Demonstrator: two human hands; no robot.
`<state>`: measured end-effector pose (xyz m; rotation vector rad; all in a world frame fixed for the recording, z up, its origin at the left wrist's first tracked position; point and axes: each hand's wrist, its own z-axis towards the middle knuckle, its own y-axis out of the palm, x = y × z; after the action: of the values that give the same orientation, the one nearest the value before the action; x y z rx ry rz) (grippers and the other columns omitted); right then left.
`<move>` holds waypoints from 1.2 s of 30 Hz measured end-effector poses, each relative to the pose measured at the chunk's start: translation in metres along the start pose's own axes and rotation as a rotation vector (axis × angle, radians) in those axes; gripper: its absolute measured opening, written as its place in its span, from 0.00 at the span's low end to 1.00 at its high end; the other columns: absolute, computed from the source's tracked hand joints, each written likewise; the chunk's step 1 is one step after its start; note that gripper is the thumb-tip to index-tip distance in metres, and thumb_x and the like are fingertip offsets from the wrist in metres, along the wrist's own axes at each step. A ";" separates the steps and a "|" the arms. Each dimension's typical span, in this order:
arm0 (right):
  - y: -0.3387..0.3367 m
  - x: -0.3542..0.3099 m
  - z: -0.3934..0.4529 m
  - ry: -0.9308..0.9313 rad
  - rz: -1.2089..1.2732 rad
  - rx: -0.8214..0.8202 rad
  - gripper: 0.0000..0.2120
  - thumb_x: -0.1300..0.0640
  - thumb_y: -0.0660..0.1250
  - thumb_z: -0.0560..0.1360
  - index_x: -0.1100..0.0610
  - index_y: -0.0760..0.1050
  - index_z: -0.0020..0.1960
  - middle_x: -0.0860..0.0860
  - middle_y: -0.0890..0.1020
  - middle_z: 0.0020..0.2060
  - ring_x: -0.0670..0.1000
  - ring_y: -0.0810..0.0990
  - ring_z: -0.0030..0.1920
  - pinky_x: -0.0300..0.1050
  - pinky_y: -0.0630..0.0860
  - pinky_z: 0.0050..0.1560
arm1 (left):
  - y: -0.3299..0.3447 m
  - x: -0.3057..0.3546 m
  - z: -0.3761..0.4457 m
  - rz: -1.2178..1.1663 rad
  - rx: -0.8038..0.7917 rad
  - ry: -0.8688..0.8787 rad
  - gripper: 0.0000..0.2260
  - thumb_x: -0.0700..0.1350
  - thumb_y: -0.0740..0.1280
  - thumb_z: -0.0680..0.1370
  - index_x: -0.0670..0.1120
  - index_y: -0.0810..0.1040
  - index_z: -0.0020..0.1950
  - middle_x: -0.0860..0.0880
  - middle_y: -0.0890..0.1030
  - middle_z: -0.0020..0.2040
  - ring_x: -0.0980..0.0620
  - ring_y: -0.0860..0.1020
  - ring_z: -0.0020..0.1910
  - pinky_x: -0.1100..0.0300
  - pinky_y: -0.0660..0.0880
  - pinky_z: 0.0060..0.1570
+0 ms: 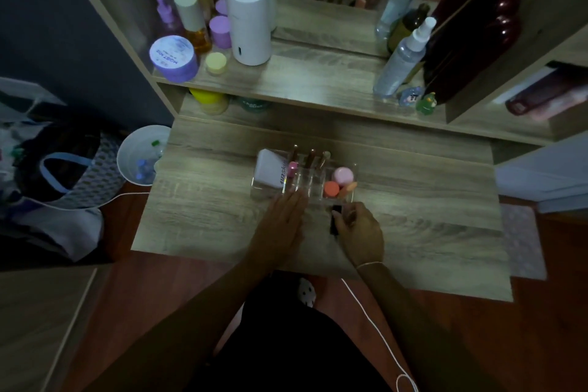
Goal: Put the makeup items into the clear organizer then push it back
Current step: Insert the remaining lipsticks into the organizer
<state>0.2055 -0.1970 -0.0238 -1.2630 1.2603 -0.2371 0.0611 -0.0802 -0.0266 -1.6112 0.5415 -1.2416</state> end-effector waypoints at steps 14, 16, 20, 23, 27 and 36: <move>0.016 0.002 -0.003 0.044 -0.042 -0.062 0.09 0.55 0.71 0.70 0.56 0.76 0.47 0.56 0.80 0.45 0.57 0.80 0.46 0.45 0.74 0.41 | 0.015 -0.013 -0.010 0.212 -0.133 -0.065 0.26 0.47 0.58 0.79 0.34 0.61 0.73 0.35 0.64 0.73 0.38 0.63 0.73 0.40 0.61 0.72; 0.014 0.000 -0.007 0.027 -0.027 -0.081 0.08 0.54 0.72 0.69 0.55 0.75 0.44 0.53 0.80 0.41 0.55 0.80 0.43 0.43 0.71 0.39 | 0.014 -0.012 -0.009 0.199 -0.147 -0.072 0.27 0.48 0.57 0.79 0.35 0.58 0.74 0.35 0.61 0.75 0.39 0.60 0.75 0.41 0.57 0.73; 0.009 -0.017 -0.015 -0.031 0.087 -0.030 0.08 0.55 0.73 0.68 0.54 0.74 0.42 0.50 0.81 0.36 0.49 0.78 0.36 0.40 0.69 0.36 | 0.011 -0.012 -0.009 0.168 -0.156 -0.090 0.30 0.49 0.62 0.78 0.35 0.56 0.75 0.36 0.59 0.76 0.40 0.58 0.75 0.43 0.56 0.75; 0.005 -0.039 -0.013 -0.117 0.168 0.046 0.09 0.57 0.74 0.68 0.52 0.75 0.43 0.47 0.82 0.37 0.40 0.73 0.34 0.24 0.66 0.35 | 0.006 -0.014 -0.008 0.155 -0.124 -0.109 0.31 0.48 0.63 0.78 0.36 0.56 0.75 0.36 0.59 0.76 0.40 0.58 0.75 0.43 0.58 0.74; 0.001 -0.067 0.000 -0.172 0.272 0.156 0.08 0.59 0.74 0.69 0.54 0.76 0.46 0.42 0.78 0.40 0.38 0.74 0.39 0.22 0.67 0.40 | 0.010 -0.013 -0.012 0.159 -0.161 -0.080 0.31 0.50 0.59 0.80 0.37 0.52 0.76 0.38 0.55 0.77 0.42 0.53 0.77 0.45 0.53 0.76; 0.015 -0.092 0.024 -0.184 0.256 0.138 0.09 0.64 0.71 0.70 0.57 0.80 0.50 0.38 0.75 0.37 0.50 0.82 0.43 0.43 0.78 0.46 | 0.008 -0.029 -0.014 0.138 -0.157 -0.085 0.31 0.51 0.59 0.79 0.39 0.53 0.76 0.39 0.55 0.78 0.43 0.53 0.77 0.44 0.53 0.76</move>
<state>0.1826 -0.1104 0.0119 -0.9714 1.2105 -0.0219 0.0392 -0.0657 -0.0475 -1.7179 0.6984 -1.0453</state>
